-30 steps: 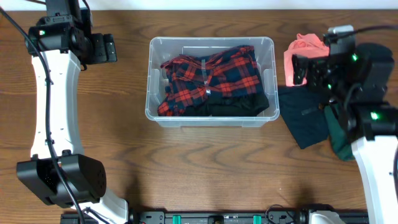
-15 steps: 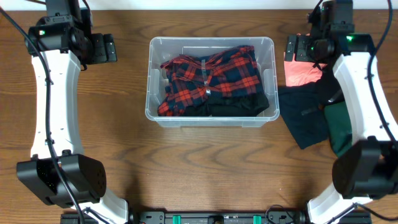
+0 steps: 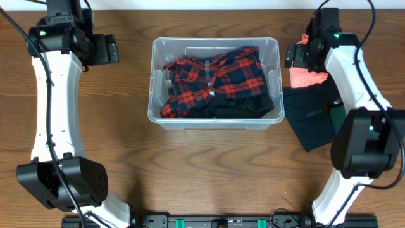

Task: Pack container
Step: 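Reach the right gripper to the pink shirt and grasp it, then carry the pink shirt with the right gripper over the bin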

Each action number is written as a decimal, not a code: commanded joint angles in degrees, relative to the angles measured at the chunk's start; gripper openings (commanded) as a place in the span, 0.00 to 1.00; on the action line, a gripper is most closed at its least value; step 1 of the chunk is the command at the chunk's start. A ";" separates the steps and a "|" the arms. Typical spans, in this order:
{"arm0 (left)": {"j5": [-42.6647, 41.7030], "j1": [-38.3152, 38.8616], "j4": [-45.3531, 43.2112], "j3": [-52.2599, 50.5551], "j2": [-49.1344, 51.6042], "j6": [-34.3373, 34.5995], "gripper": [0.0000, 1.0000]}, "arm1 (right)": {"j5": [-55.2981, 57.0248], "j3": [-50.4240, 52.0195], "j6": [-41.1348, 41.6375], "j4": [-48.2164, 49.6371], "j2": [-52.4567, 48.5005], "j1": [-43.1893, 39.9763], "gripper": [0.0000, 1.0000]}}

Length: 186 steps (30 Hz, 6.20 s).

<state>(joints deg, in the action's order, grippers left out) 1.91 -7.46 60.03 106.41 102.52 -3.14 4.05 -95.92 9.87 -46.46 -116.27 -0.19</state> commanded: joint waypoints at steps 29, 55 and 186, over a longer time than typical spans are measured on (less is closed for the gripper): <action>0.28 -0.17 0.15 -0.33 0.39 0.46 0.98 | 5.60 -1.11 3.80 1.29 -10.93 -3.87 0.64; 0.28 -0.17 0.15 -0.33 0.39 0.46 0.98 | 5.60 -7.21 2.78 -1.73 -10.71 -2.03 0.72; 0.28 -0.17 0.15 -0.33 0.39 0.46 0.98 | 6.01 -6.45 2.73 34.60 -9.62 42.14 0.06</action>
<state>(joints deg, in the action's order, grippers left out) 1.91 -7.46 60.01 106.41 102.54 -3.14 10.07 -102.21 13.32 -12.03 -120.60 42.74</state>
